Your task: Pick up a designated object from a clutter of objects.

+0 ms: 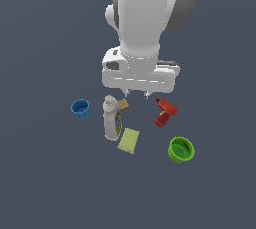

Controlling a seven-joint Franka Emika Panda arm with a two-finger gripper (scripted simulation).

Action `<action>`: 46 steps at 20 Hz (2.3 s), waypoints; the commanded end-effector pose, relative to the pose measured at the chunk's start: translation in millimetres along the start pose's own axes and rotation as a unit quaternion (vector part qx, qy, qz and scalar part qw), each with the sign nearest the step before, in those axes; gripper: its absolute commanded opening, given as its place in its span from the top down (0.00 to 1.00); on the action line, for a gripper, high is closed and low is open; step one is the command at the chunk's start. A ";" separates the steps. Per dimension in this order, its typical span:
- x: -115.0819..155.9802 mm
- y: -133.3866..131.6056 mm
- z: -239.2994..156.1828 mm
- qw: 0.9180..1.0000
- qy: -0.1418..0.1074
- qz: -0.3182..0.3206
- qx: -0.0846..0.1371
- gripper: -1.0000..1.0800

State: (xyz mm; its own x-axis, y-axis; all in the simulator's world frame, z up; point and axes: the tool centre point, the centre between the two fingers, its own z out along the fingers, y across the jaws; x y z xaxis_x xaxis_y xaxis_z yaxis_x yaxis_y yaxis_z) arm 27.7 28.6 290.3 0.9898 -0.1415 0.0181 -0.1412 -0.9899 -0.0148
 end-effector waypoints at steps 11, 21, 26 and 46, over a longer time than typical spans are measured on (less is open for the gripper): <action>25.1 -61.2 62.7 0.992 -0.004 0.123 0.015 0.38; 34.7 -112.5 120.3 0.974 -0.012 0.225 0.026 0.38; 35.5 -136.1 148.8 0.961 -0.017 0.274 0.030 0.38; 32.2 -168.1 193.4 0.940 -0.025 0.339 0.035 0.38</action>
State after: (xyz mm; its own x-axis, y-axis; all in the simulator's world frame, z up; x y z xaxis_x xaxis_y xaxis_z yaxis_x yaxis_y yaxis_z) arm 87.3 192.7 102.4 0.6729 -0.7369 -0.0648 -0.7397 -0.6691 -0.0718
